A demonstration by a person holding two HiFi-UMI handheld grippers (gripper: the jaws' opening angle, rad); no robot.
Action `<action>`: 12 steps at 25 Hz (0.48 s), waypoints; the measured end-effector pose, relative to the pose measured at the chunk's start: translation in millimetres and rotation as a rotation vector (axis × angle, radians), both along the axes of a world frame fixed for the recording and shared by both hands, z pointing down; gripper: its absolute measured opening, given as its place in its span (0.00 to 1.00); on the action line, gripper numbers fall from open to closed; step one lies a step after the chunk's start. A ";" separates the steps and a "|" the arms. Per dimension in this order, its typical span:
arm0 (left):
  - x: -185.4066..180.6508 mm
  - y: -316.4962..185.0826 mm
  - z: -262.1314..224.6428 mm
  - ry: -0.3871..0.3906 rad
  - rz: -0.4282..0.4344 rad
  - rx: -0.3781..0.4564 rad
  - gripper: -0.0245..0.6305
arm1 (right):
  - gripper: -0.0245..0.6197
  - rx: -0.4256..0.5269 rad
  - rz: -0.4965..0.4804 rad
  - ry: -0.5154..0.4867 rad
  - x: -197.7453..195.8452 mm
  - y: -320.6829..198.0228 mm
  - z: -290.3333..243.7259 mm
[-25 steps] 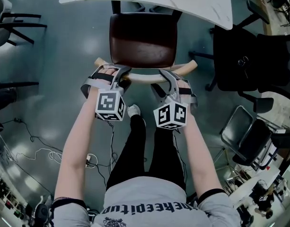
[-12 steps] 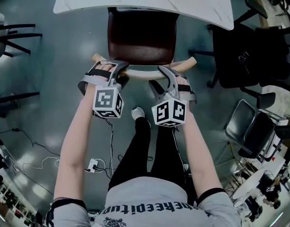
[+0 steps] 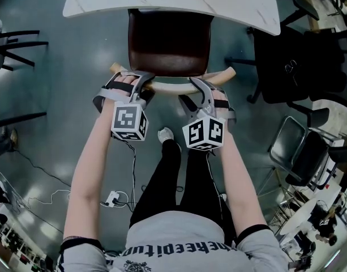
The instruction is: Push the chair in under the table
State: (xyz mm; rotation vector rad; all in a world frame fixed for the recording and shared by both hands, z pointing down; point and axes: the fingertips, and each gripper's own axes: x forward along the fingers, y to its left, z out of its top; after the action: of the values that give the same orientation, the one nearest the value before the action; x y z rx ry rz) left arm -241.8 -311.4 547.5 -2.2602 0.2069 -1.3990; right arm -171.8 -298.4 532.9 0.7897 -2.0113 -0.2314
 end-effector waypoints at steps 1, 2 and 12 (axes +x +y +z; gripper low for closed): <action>-0.2 -0.1 0.3 -0.003 -0.002 -0.004 0.38 | 0.45 -0.003 -0.001 -0.001 -0.1 -0.1 0.2; -0.4 0.0 0.7 -0.007 -0.005 -0.010 0.38 | 0.45 -0.006 -0.004 -0.002 -0.3 0.0 0.5; -3.4 5.9 -6.8 0.015 -0.058 -0.035 0.35 | 0.45 -0.088 0.057 -0.083 -1.4 3.1 -9.9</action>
State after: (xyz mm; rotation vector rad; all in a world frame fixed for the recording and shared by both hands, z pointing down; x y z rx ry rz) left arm -245.1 -305.5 540.7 -2.3109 0.2565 -1.4257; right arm -173.2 -295.4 523.0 0.8114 -2.0585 -0.0775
